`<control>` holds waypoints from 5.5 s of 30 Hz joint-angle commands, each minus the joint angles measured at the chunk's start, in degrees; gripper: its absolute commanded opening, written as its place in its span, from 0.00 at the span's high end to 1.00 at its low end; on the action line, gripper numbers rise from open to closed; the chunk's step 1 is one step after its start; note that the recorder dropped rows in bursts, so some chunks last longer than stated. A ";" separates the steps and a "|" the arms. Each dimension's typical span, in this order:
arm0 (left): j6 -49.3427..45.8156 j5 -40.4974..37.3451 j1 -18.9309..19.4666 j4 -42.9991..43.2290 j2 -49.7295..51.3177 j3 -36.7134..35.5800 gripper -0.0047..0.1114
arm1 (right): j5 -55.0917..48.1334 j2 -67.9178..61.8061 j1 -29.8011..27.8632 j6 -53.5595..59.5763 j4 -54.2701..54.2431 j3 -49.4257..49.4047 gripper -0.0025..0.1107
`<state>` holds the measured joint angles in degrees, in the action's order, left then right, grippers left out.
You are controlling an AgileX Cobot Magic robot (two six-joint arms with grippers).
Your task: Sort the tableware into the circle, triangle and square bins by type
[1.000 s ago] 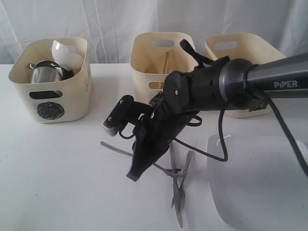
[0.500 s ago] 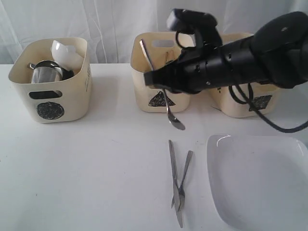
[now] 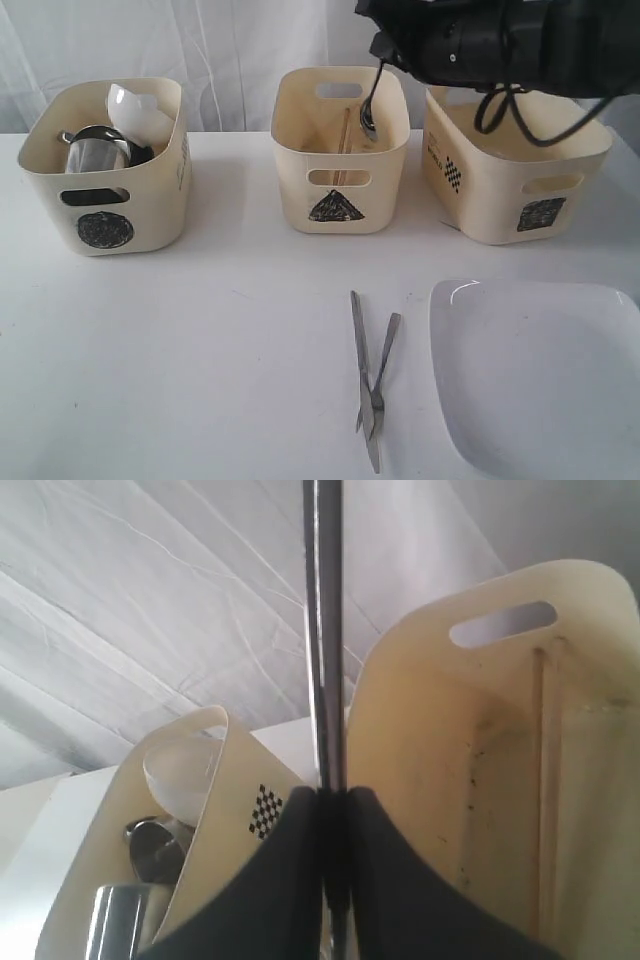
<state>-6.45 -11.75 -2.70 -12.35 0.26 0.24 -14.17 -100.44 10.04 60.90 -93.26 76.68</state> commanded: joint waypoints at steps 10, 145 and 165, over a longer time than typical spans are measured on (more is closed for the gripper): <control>0.11 0.22 0.01 -0.19 -0.26 -0.24 0.83 | 3.54 -20.88 -0.39 4.23 -0.69 21.74 0.98; 0.11 0.22 0.01 -0.19 -0.26 -0.24 0.83 | 21.64 -18.95 3.39 -80.03 86.29 18.23 0.70; 0.11 0.22 0.01 -0.19 -0.26 -0.24 0.83 | -27.08 0.91 8.34 -50.61 87.74 -1.94 0.66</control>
<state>-6.45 -11.75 -2.70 -12.35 0.26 0.24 -36.12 -101.52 16.03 8.74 -6.53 78.38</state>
